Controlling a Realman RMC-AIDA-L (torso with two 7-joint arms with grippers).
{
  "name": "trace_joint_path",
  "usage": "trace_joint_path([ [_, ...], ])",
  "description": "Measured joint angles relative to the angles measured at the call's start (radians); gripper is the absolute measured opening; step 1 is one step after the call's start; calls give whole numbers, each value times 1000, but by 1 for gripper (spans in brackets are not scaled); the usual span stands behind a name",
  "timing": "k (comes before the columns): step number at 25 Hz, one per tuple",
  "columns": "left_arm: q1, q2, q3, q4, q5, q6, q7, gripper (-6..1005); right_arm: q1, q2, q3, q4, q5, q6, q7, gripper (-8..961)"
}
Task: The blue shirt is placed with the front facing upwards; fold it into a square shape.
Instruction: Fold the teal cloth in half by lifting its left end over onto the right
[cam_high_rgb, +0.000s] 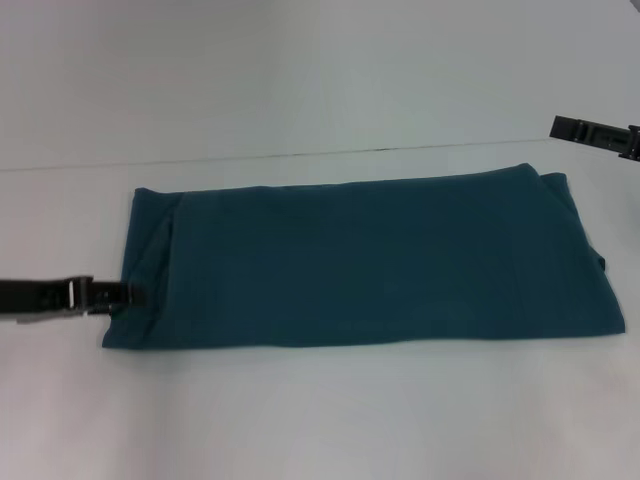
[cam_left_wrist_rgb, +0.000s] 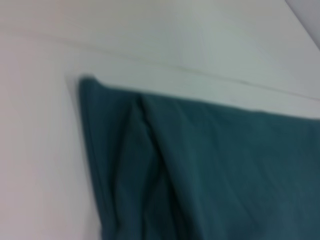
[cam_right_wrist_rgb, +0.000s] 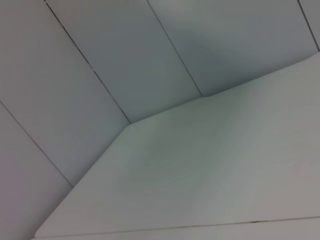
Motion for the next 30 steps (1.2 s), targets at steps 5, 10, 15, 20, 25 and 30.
trace_joint_path([
  [5,0,19,-34,-57,8,65,-36,639,-6,0,0,-1,0,-8,0,910],
  [10,-47,42,-39,-205,52,70,-71,639,-8,-3,0,-2,0,-23,-3,910],
  [15,-79,49,-28,-274,55,41,-108,639,-9,-5,0,-2,0,-31,-11,909],
  [20,-103,54,-7,-309,88,-21,-147,638,-9,-6,0,-2,0,-38,-15,909],
  [25,-131,62,-6,-360,127,-86,-160,639,-5,-6,0,-2,0,-41,-16,909],
  [30,-135,63,-7,-365,132,-125,-181,638,-3,-6,0,-2,1,-44,-16,909],
])
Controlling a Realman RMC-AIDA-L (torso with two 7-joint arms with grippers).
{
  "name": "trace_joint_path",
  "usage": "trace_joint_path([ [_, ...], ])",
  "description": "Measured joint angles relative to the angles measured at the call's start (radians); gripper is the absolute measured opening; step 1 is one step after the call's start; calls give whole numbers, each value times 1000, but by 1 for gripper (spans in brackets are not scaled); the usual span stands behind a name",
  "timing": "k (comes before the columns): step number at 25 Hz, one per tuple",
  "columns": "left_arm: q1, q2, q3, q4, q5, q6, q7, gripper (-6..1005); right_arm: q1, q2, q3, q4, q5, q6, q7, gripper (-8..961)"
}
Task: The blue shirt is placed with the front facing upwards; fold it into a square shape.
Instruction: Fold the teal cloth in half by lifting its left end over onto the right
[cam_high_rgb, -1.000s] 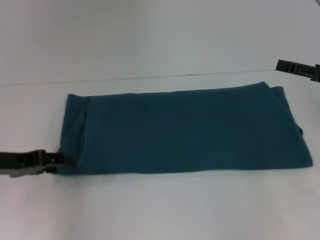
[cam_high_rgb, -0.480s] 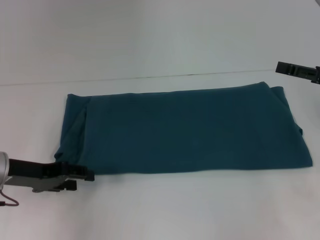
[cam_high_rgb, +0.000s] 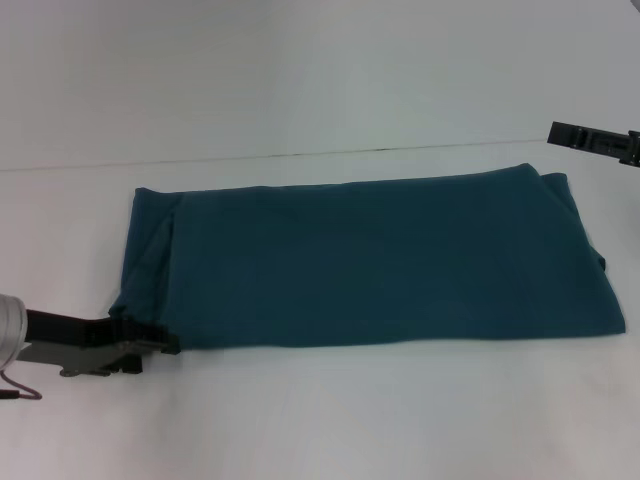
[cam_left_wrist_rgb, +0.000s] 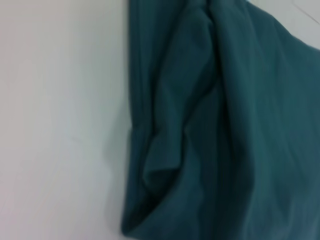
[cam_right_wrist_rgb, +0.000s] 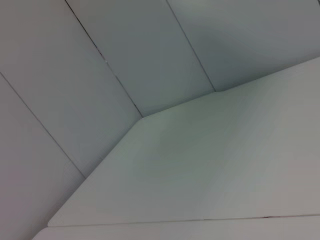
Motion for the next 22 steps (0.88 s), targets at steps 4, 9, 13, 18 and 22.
trace_joint_path([
  [4,0,0,0,-2,0,-10,-8,638,2,0,0,0,1,-2,0,909],
  [9,-3,-1,0,-3,2,-31,-15,639,3,0,2,0,1,-3,0,910],
  [13,-10,-1,3,-20,3,-49,-15,639,3,0,3,-1,1,-3,0,910],
  [18,-16,-1,19,-28,11,-71,-15,638,3,0,6,-1,2,-2,0,910],
  [22,-18,-1,22,-27,12,-80,-17,634,4,0,5,-2,4,-2,0,910],
])
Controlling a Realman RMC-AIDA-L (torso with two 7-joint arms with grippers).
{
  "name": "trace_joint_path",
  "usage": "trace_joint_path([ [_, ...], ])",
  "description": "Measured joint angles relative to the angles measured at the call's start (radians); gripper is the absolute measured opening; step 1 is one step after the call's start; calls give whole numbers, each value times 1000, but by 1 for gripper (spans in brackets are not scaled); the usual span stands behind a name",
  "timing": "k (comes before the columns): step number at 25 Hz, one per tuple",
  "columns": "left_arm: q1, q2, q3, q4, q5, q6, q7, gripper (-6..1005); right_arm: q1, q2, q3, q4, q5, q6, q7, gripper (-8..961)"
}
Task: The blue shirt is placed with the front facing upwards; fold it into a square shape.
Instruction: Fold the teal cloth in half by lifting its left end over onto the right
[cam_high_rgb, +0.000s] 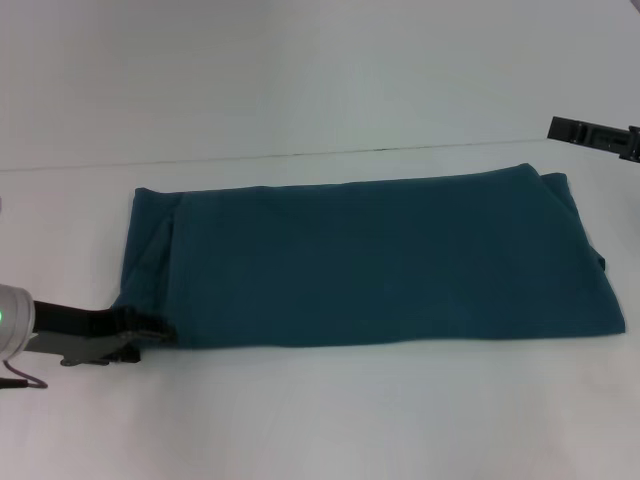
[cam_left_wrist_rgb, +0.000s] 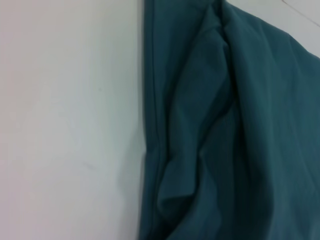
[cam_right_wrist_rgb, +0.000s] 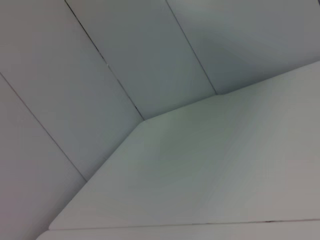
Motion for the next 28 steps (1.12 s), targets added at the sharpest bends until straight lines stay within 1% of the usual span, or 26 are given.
trace_joint_path([
  [7,0,0,1,7,-4,-11,-7,637,1,-2,-2,0,8,0,-1,910],
  [18,-22,-6,0,24,-10,-34,1,638,0,-3,0,0,12,0,-6,909],
  [28,-17,-1,0,35,-1,-47,6,638,-1,-3,1,0,12,0,-6,909],
])
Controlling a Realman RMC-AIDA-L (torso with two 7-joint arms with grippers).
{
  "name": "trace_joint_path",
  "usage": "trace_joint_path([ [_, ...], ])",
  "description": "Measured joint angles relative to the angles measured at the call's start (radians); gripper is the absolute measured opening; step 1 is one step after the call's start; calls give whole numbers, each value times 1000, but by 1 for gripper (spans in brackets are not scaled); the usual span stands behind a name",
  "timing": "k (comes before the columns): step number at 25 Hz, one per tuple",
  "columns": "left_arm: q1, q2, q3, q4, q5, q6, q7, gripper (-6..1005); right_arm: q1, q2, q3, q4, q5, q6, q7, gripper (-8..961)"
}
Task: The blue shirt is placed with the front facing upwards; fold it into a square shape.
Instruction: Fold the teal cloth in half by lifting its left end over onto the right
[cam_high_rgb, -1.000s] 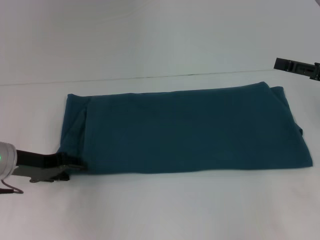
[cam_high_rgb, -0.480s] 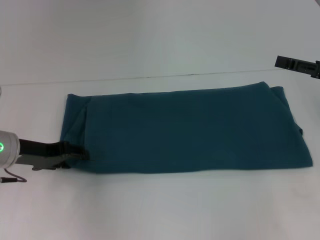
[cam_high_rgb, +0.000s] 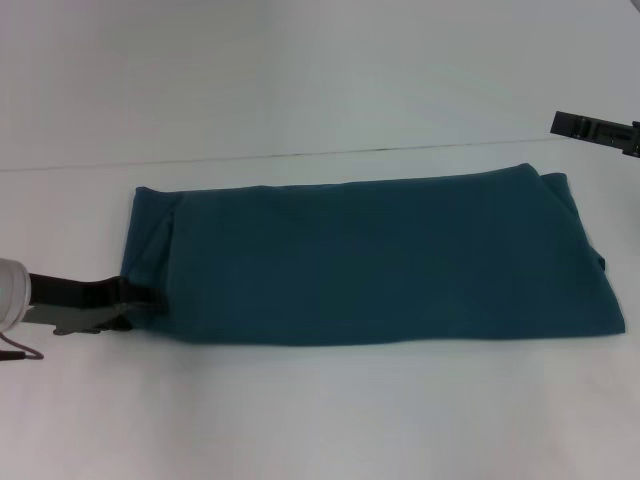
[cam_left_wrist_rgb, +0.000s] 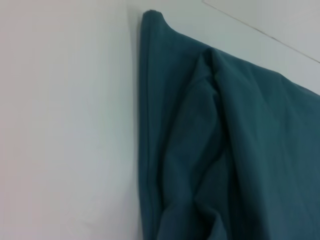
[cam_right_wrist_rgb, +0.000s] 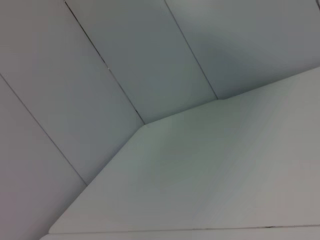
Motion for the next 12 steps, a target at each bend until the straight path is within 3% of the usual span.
trace_joint_path([
  [12,6,1,0,9,20,16,-1,637,-3,0,3,0,0,2,0,910],
])
